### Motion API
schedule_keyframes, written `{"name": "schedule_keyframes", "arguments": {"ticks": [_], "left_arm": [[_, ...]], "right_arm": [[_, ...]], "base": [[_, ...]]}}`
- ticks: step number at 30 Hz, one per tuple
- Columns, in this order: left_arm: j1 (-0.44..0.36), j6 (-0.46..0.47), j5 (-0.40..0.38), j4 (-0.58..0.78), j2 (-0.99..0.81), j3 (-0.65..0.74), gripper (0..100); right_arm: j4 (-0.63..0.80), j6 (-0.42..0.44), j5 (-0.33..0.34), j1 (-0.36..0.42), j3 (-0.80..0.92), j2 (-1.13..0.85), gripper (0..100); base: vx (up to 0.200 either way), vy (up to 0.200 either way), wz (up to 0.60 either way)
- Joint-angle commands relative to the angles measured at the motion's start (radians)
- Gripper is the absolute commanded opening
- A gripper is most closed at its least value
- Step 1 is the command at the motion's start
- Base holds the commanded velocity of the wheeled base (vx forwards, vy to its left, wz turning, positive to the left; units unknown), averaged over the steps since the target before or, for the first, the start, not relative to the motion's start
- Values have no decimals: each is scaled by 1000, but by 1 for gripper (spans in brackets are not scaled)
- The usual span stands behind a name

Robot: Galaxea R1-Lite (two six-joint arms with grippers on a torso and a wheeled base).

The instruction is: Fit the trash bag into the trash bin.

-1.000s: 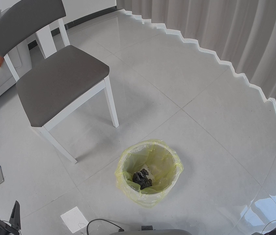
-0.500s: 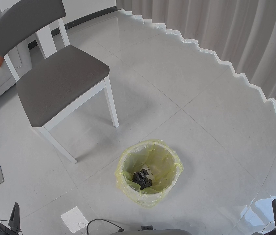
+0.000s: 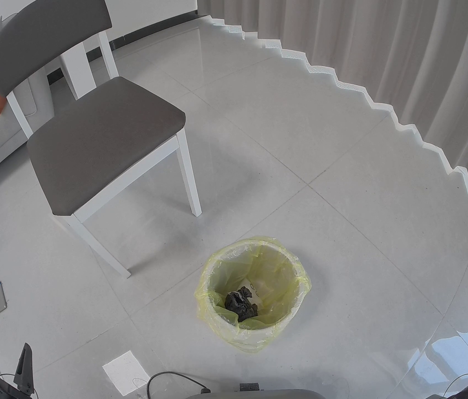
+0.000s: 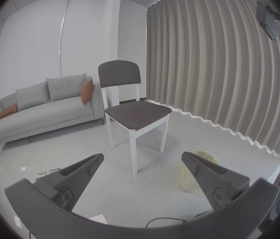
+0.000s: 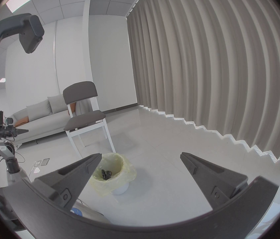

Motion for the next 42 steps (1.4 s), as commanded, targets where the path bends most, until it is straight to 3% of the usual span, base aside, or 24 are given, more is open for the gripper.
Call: {"name": "schedule_keyframes", "arguments": {"ticks": [1,6,7,8,14,18,22,27,42], "left_arm": [[1,3,2,0,-8,18,100],[1,3,2,0,-8,18,100],[-1,3,2,0,-8,18,100],[1,3,2,0,-8,18,100],[1,3,2,0,-8,18,100],[1,4,2,0,-11,18,100],[-1,4,0,0,-11,18,100],[1,4,2,0,-11,18,100],[1,4,2,0,-11,18,100]], "right_arm": [[11,21,135,-1,16,-8,100],[9,-37,122,1,16,-10,100],[-21,-54,42,1,18,-10,100],[-17,-53,30,1,18,-10,100],[3,-28,28,1,18,-7,100],[108,-96,33,-2,8,-8,100],[69,-97,71,-2,18,-10,100],[66,-40,-1,-2,18,-10,100],[68,-48,0,-2,18,-10,100]], "base": [[0,0,0],[0,0,0],[0,0,0],[0,0,0],[0,0,0],[0,0,0],[0,0,0],[0,0,0],[0,0,0]]}}
